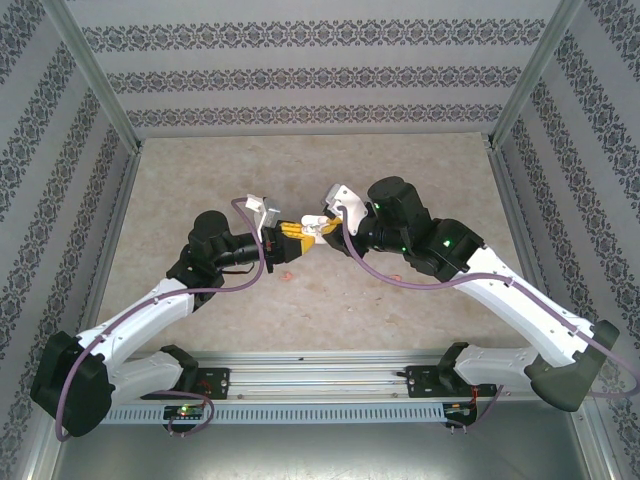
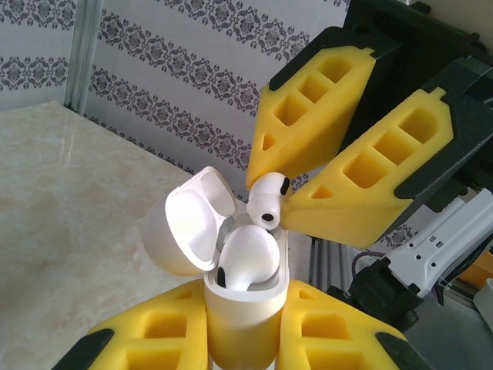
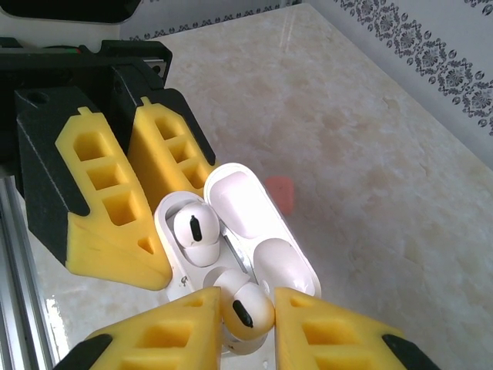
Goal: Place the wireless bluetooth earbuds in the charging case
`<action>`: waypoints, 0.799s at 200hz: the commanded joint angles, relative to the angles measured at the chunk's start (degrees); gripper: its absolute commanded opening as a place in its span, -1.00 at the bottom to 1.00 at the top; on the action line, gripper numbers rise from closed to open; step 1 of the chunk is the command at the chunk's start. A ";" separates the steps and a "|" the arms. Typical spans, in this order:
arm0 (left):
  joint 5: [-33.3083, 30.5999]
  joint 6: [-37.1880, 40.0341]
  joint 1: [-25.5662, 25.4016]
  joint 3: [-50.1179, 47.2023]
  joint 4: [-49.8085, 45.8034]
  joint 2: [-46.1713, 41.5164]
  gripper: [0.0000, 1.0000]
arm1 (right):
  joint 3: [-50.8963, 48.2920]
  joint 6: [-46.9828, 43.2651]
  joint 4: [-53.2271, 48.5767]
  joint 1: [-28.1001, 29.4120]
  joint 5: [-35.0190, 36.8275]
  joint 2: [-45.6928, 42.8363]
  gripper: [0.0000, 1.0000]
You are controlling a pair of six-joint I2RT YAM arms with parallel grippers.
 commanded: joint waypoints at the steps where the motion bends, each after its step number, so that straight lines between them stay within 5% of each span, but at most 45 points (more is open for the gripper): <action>1: -0.22 -0.80 -0.57 2.50 3.52 -0.45 -1.00 | -0.50 1.93 -2.85 0.70 -3.18 -0.42 -0.57; 160: -1.00 0.02 -0.61 2.19 2.72 -0.80 -1.00 | 1.21 5.26 -3.63 0.67 -4.36 -0.37 -0.39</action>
